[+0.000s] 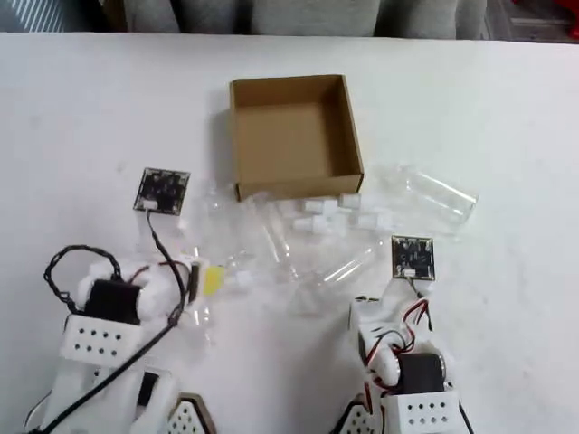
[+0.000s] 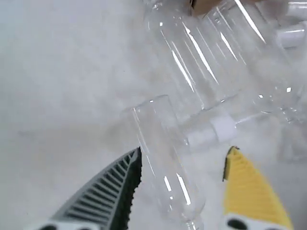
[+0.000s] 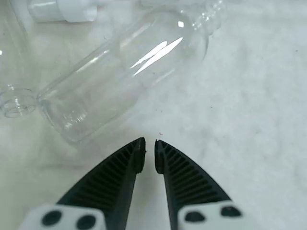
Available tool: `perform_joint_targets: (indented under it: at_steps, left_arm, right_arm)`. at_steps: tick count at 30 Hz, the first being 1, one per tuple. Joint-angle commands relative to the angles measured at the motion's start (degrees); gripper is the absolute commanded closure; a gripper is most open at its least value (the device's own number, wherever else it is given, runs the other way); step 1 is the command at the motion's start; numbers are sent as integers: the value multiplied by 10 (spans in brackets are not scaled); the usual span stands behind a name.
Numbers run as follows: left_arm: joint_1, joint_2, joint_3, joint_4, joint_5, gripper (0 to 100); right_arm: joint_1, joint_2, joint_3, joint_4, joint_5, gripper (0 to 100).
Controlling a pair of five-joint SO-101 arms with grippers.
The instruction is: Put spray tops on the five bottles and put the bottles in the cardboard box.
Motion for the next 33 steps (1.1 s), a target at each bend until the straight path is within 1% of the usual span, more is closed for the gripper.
perform_joint_targets:
  at_steps: [1,5,7,10,22,25,29,33]
  left_arm:
    - [-4,40,4,-54,11,693]
    - [-60,114,20,-138,10,687]
    - [-76,154,19,-158,7,687]
    - [-80,198,19,-178,7,687]
    - [-79,216,26,-173,6,691]
    - [-78,216,46,-178,5,691]
    - [-78,217,53,-178,-28,691]
    - [-79,217,53,-178,-20,691]
  right_arm:
    - [3,-3,5,2,-2,981]
    - [3,-3,5,2,-2,981]
    - [3,-3,5,2,-2,981]
    - [3,-3,5,2,-2,981]
    - [4,-3,5,2,-2,981]
    - [5,-3,5,2,-2,981]
    - [5,-3,5,2,-2,982]
    - [4,-3,5,2,-2,982]
